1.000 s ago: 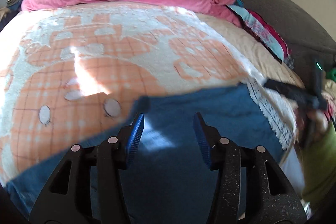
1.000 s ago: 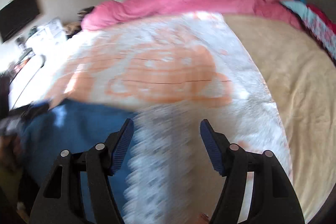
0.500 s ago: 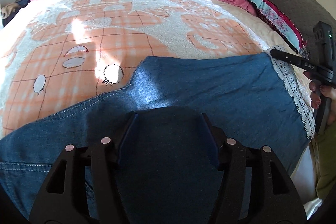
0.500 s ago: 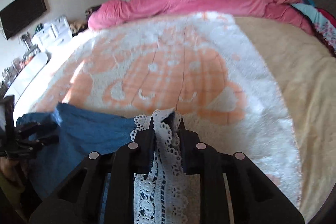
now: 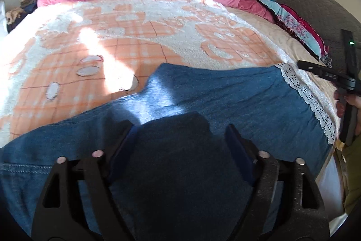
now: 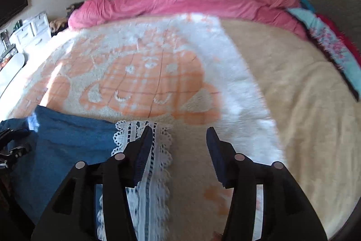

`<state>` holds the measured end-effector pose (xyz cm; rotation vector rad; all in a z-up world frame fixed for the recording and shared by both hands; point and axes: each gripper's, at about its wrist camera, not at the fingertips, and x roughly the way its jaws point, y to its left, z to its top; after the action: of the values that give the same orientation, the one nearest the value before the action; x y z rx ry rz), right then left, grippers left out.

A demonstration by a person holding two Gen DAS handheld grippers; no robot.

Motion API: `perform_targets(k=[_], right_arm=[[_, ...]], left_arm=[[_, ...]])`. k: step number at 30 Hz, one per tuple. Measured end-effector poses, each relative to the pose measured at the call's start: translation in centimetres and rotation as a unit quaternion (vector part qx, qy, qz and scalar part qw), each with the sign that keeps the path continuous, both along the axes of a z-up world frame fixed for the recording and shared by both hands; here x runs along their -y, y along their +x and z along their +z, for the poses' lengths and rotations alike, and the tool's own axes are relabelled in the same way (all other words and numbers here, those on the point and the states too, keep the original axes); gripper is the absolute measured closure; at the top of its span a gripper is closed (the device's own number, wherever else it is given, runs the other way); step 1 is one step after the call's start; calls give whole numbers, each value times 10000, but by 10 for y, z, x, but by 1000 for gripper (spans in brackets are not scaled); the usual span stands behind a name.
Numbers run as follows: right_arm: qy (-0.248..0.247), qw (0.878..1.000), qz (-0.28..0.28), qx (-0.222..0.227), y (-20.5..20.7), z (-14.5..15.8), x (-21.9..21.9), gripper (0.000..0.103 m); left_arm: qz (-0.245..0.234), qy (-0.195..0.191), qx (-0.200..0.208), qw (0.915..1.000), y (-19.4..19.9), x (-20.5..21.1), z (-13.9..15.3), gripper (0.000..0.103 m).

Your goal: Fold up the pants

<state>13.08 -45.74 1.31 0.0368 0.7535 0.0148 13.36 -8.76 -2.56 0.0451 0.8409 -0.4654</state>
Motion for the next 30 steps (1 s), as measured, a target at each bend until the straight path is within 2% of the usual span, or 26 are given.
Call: perform_targets(k=[3,6,10,12,16,21,23,26,29,30], right_arm=[[102,9995,15,302,-39,18,2,48],[-76,9989,193,417,-73,22,-10,47],[-360,9973,543,351,-103,11,-41,47],[-286,9964,750,280,-111,5,-57,47],[-160,9936,1108,176,-116,-1,-87,47],[-198,9907,1346,-81,-111,-9,-112,47],[-320,9917,1218,-254,-110,-17,-110,47],[-500,9928,815,-725,-108,-37,-90,49],[-270,9937,859,-666,-115,-41,-77,50],[-284,9937,861,-656,-117,-43,-77,50]], left_arm=[[90,-134,18,9999,-10,-13,11,19],[211,-148,75,9996,-25,-29,21,10],[479,-27,176,9987,-46,-51,31,10],[653,36,169,9977,-56,-65,34,10],[914,82,171,9956,-74,-85,38,10],[890,183,87,9958,-83,-88,28,10],[885,418,55,9952,-82,-86,21,10],[1199,1118,-90,9864,-76,-90,2,10],[1172,813,-231,9895,-73,-102,-5,10],[1177,825,-219,9894,-73,-102,-4,10]])
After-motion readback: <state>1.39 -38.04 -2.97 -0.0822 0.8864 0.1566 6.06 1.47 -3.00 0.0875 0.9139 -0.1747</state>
